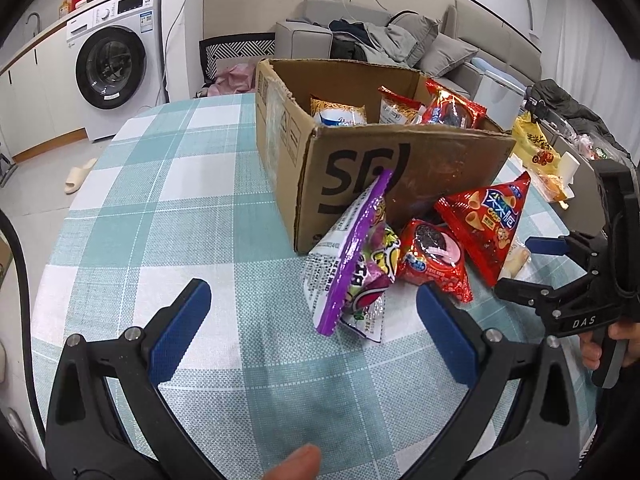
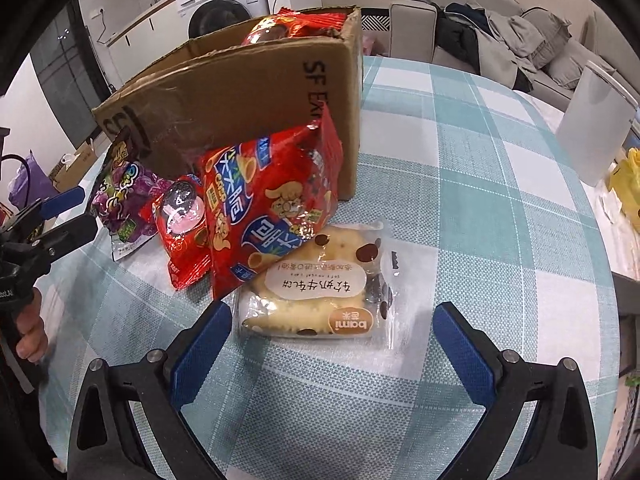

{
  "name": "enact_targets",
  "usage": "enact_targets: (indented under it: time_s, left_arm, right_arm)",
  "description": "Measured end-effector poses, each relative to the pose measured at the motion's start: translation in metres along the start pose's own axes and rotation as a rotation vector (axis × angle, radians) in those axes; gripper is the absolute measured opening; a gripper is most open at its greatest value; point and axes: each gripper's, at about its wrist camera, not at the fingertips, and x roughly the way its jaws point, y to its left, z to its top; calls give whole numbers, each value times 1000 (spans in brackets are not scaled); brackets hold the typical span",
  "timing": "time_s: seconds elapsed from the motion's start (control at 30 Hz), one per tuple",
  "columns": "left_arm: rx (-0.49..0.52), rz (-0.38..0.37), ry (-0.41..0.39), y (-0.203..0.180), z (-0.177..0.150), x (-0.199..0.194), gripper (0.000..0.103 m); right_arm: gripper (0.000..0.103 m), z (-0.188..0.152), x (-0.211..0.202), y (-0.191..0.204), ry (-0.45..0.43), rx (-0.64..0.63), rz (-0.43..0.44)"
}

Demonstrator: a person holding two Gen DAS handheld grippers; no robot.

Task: Organize snacks
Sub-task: 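Move the right gripper down onto the cream bun pack, then grasp and lift the cream bun pack with the right gripper while the left grasps the purple candy bag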

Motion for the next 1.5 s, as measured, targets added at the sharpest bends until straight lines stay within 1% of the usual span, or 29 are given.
enact_targets:
  time_s: [0.23, 0.33, 0.47, 0.6, 0.63, 0.87, 1.07, 1.27, 1.37, 1.5]
  left_arm:
    - [0, -1, 12, -1, 0, 5, 102]
    - [-4, -1, 15, 0, -1, 7, 102]
    - [-6, -1, 18, 1, -1, 8, 102]
    - [-1, -3, 16, 1, -2, 9, 102]
    - [0, -4, 16, 1, -1, 9, 102]
    - [-10, -6, 17, 2, -2, 8, 102]
    - [-12, -8, 11, 2, -2, 5, 102]
    - [-23, -10, 14, 1, -3, 5, 102]
    - [-25, -11, 15, -1, -3, 6, 102]
    - [-20, -10, 20, -3, -2, 8, 102]
  right_arm:
    - [101, -2, -1, 11, -21, -24, -17]
    - [97, -1, -1, 12, -29, -37, -18]
    - [81, -2, -3, 16, -39, -70, -29]
    - [65, -3, -7, 17, -40, -87, -18]
    - [64, -4, -8, 17, -39, -90, -16]
    - [60, -7, -15, 12, -49, -68, 37]
    - [59, -12, -27, 5, -83, -49, 25]
    - [59, -18, -44, -12, -146, 9, 8]
    - [59, -17, -50, -20, -158, 29, -8]
    - [59, -15, -65, -27, -201, 55, -20]
